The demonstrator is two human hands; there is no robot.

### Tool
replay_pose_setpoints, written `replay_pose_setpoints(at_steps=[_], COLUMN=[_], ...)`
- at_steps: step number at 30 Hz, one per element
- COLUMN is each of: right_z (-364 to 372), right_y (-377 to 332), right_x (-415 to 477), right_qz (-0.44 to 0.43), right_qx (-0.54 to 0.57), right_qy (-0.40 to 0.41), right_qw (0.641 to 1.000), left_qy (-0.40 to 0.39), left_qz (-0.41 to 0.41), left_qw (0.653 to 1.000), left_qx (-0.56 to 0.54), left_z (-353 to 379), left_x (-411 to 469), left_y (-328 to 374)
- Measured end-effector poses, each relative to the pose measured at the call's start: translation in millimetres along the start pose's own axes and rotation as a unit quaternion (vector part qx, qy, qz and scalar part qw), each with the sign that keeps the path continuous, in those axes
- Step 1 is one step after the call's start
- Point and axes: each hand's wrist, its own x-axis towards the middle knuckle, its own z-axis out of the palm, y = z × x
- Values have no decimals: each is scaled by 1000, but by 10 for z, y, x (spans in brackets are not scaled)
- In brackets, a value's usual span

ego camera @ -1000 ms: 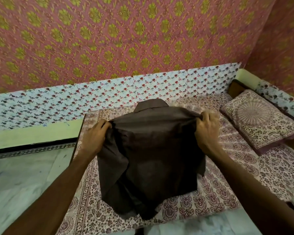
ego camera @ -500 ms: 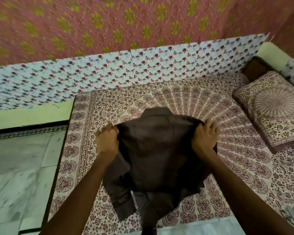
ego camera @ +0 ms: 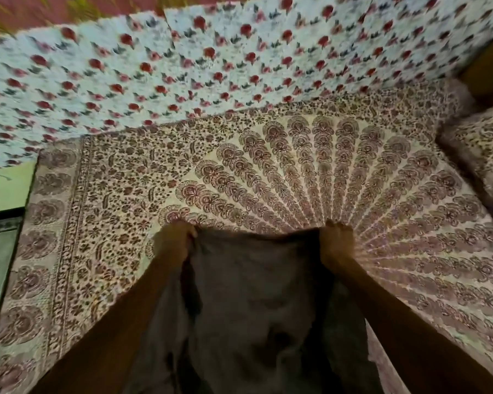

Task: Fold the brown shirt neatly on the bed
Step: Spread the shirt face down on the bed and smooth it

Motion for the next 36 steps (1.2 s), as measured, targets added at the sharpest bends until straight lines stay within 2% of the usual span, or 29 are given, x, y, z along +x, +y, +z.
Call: replay_pose_setpoints(at_steps=[2,3,7,10,13,16,18,20,23,25,27,30,33,36], right_z=[93,124,362,558,649,575,575,638,705,742,807,917,999,1025], right_y=[-94,-149,-315,-422,-544,-593,-559,-484,-343,-263,-175,-79,37,218], right_x=[491,734,1576,1979,2226,2499,2714,2858,2861,2713,2537,2324,2238,2196], right_qz=[0,-2,0,52,82,103,80,35,31,39,53,160,271,265], right_qx=[2,-14,-59,-39,-9,48,64,36,73,89,96,180,283,309], right_qy=[84,99,74,100,122,166,159,139,150,179,209,202,166,110], right_qw=[996,995,996,993,989,980,982,989,985,979,972,949,905,907], left_qy=[120,129,82,93,118,164,125,86,164,199,184,133,82,6], left_qz=[-22,-26,-12,-30,-45,-24,9,-17,-66,-8,97,190,180,120], left_qw=[992,990,994,992,985,971,971,975,976,974,976,973,980,993], left_qx=[24,47,72,74,122,173,205,205,125,109,61,2,-1,4], left_z=[63,137,509,800,938,869,809,794,830,950,1152,1484,1714,1805], left_x=[352,554,1258,1725,2067,2331,2490,2576,2499,2365,2232,2081,1977,1928], left_y=[155,200,254,216,218,210,119,11,130,359,617,1065,1466,1684])
